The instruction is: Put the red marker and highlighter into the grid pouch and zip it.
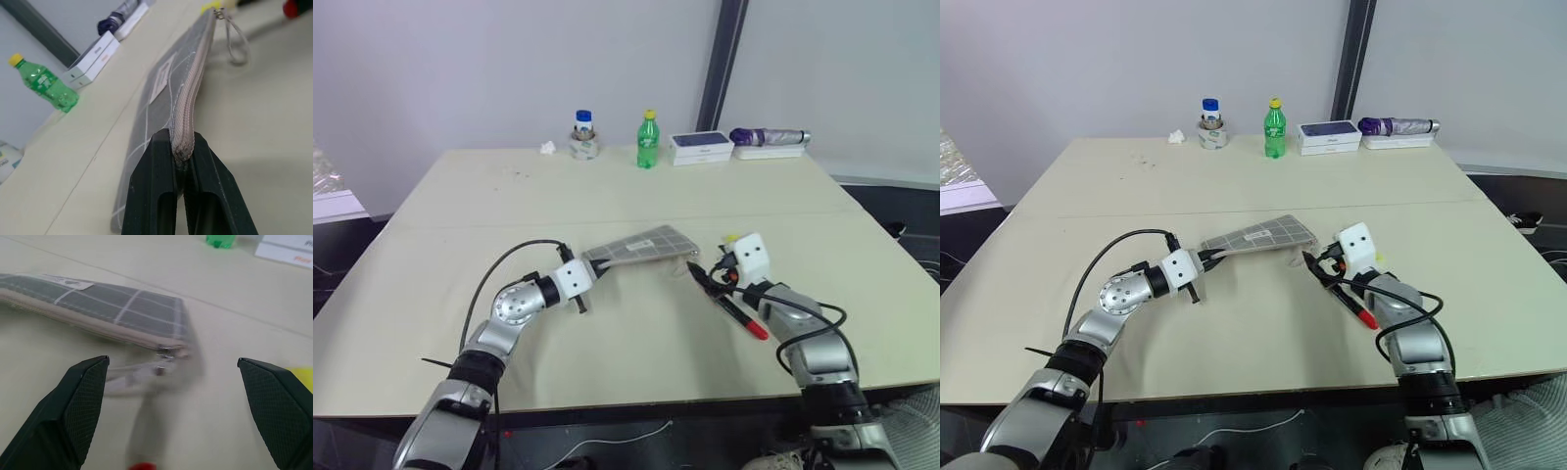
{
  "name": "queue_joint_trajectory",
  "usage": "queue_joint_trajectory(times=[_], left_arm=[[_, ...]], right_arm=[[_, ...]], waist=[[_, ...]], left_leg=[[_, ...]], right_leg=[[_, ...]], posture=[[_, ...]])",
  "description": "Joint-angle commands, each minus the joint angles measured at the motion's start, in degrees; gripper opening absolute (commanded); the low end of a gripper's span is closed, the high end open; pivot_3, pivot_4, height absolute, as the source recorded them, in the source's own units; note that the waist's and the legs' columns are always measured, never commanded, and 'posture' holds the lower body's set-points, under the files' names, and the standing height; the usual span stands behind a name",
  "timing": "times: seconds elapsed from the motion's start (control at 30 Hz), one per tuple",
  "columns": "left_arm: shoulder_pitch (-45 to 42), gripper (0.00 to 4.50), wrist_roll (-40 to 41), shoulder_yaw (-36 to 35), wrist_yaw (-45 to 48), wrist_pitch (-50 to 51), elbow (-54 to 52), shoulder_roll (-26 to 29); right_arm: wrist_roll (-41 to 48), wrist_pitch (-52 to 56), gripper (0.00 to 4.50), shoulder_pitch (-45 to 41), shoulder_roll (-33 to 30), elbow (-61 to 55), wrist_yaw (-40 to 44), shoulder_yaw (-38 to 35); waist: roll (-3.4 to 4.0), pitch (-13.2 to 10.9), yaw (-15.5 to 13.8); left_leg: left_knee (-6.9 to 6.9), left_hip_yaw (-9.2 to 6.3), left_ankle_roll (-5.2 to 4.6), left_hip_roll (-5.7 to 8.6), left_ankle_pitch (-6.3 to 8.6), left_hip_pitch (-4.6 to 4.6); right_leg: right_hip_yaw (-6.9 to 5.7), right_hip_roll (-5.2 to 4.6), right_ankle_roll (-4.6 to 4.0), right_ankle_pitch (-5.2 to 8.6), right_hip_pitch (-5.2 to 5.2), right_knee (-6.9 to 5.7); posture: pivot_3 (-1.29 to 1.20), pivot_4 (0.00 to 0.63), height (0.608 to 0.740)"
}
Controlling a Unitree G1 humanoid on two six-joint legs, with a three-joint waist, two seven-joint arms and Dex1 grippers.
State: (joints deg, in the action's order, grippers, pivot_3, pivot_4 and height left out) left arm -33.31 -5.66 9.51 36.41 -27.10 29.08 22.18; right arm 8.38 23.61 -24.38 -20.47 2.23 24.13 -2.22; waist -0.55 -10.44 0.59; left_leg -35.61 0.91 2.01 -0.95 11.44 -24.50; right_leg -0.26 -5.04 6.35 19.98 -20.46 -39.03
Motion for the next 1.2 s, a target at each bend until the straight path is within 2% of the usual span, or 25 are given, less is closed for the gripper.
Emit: queue_joint_trajectory(times=[0.03,0.2,0.37,0.47,0.67,0.7,0.8,1.0,1.2], left_arm=[[1.0,0.0,1.5,-1.9,-1.1,3.8,-6.8,0.4],[1.6,0.0,0.8,-2.1,-2.2,6.3,-9.9,1.1],[2.3,0.0,0.4,-1.7,-2.5,7.3,-11.7,1.1],[2.4,0.0,0.0,-1.5,-2.8,7.2,-12.0,1.2],[2.5,0.0,-0.3,-1.4,-3.1,7.1,-11.7,1.3],[2.5,0.0,-0.3,-1.3,-3.1,7.0,-11.6,1.4],[2.2,0.0,-0.5,-1.3,-3.2,6.7,-11.2,1.5],[2.5,0.0,-1.5,0.9,-2.3,5.3,-10.6,0.7],[3.1,0.0,-2.6,2.0,-2.4,4.9,-10.7,0.6]], right_arm=[[-0.4,3.6,4.37,-2.0,2.1,0.0,-4.2,-0.6],[2.1,7.9,4.37,-5.9,5.9,4.2,-8.6,-4.0],[5.6,11.2,4.37,-7.4,8.3,4.8,-7.8,-5.4],[5.8,11.0,3.52,-8.5,9.0,6.7,-8.5,-5.8],[7.1,11.5,0.39,-10.7,10.2,8.2,-8.9,-6.5],[6.0,11.2,0.03,-10.4,9.5,7.8,-8.6,-5.2],[-1.7,7.5,0.03,-9.4,5.0,6.8,-6.5,3.2],[-9.7,4.7,0.03,-15.6,5.2,4.7,-3.1,16.0],[-11.4,0.6,0.03,-17.6,7.2,5.0,1.7,20.9]], waist=[[0.0,0.0,0.0],[0.0,0.0,0.0],[0.0,0.0,0.1],[0.0,0.0,0.1],[0.0,0.0,0.1],[0.0,0.0,0.1],[0.0,0.0,0.1],[0.0,0.0,0.6],[0.0,0.0,0.1]], left_leg=[[-0.03,0.0,-0.02,0.01,0.01,-0.01],[-0.05,0.0,-0.04,0.01,0.03,-0.01],[-0.01,0.03,-0.05,0.0,0.03,-0.01],[-0.01,0.03,-0.06,0.0,0.03,-0.01],[0.02,0.05,-0.07,-0.01,0.04,-0.02],[0.02,0.05,-0.07,0.0,0.04,-0.02],[0.02,0.07,-0.08,0.01,0.05,-0.03],[0.1,0.17,-0.08,-0.01,0.05,-0.03],[0.19,0.2,-0.07,0.0,0.04,-0.07]], right_leg=[[0.0,0.0,0.0,0.0,0.0,0.0],[0.01,0.0,0.0,0.0,-0.01,-0.03],[0.04,0.01,0.0,0.0,-0.04,-0.02],[0.04,0.01,0.0,0.0,-0.04,-0.02],[0.05,0.01,0.0,0.0,-0.07,-0.02],[0.05,0.01,0.0,0.0,-0.07,-0.02],[0.07,0.0,0.0,0.0,-0.09,-0.01],[0.17,0.03,0.0,0.0,-0.23,-0.04],[0.19,0.01,-0.01,0.01,-0.28,0.0]], posture=[[0.0,0.15,0.74],[0.0,0.15,0.74],[0.0,0.15,0.74],[0.0,0.15,0.74],[0.0,0.15,0.74],[0.0,0.15,0.74],[0.0,0.15,0.74],[0.0,0.15,0.74],[0.0,0.15,0.74]])
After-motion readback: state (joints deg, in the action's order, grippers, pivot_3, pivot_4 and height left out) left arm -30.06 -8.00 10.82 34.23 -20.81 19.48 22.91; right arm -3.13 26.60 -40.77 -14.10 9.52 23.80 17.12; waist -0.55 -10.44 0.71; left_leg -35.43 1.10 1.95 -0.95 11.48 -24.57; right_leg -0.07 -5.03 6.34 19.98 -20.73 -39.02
